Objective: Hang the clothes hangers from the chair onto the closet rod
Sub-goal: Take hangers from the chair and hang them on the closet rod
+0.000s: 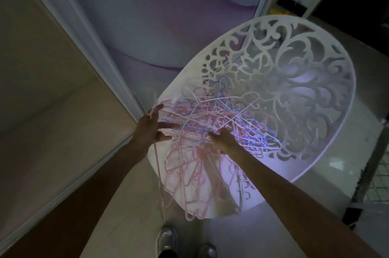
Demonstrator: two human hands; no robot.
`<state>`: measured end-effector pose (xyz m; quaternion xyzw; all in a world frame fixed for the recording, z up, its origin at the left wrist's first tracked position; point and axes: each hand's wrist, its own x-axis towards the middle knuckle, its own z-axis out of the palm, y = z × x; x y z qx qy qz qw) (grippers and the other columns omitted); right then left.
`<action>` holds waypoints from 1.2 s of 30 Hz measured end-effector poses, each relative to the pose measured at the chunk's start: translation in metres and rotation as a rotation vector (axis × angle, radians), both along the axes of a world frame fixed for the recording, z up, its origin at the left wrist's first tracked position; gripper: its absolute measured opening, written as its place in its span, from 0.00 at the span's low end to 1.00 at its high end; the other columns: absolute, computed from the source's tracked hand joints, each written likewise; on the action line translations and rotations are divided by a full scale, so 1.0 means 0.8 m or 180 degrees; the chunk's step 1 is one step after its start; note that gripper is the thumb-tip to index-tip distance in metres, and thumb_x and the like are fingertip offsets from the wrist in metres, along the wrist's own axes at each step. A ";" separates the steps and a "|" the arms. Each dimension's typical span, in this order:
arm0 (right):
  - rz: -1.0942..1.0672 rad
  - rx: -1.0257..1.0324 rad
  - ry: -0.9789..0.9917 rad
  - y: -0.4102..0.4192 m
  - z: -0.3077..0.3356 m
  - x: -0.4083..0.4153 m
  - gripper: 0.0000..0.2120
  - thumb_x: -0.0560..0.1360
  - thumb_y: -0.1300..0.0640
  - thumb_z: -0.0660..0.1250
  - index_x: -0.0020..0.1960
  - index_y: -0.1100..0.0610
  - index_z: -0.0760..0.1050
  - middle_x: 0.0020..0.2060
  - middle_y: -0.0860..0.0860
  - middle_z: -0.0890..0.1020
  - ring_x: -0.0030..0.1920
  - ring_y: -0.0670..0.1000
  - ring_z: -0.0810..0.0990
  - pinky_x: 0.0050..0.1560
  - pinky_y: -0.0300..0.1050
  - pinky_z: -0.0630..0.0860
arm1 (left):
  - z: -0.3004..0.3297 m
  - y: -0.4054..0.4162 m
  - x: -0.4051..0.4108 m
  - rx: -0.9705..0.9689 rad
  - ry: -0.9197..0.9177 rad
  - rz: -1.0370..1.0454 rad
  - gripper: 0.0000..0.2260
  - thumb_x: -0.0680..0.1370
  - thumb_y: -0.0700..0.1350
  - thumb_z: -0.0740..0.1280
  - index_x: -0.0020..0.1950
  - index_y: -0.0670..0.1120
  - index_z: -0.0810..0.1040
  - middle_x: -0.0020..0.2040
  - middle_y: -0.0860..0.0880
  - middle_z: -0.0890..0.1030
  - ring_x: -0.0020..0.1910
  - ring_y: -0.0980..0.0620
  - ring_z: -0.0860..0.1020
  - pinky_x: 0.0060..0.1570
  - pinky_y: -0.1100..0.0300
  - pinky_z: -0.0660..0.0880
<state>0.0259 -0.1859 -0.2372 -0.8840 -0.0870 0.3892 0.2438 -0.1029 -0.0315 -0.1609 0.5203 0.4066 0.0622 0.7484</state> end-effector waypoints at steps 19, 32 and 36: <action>-0.0497 0.0908 -0.0555 0.055 -0.009 -0.026 0.03 0.70 0.51 0.66 0.42 0.49 0.73 0.37 0.54 0.83 0.39 0.55 0.84 0.42 0.53 0.81 | -0.019 0.048 0.015 -0.0196 0.0484 -0.0335 0.16 0.82 0.53 0.53 0.43 0.48 0.75 0.25 0.55 0.81 0.21 0.61 0.78 0.22 0.73 0.61; 0.0807 0.1764 0.1182 0.007 0.108 -0.035 0.06 0.78 0.65 0.61 0.50 0.56 0.70 0.24 0.47 0.80 0.23 0.40 0.75 0.26 0.32 0.73 | 0.019 0.017 0.063 -0.1164 0.0076 -0.0801 0.14 0.82 0.48 0.53 0.49 0.43 0.76 0.39 0.50 0.86 0.38 0.54 0.84 0.46 0.58 0.75; 0.0979 0.1819 0.0849 0.017 0.103 -0.065 0.04 0.79 0.60 0.62 0.48 0.54 0.74 0.33 0.50 0.79 0.26 0.40 0.77 0.29 0.31 0.72 | 0.018 0.013 0.052 -0.1089 0.0043 -0.0577 0.13 0.82 0.45 0.54 0.48 0.45 0.77 0.30 0.54 0.82 0.31 0.56 0.80 0.35 0.62 0.79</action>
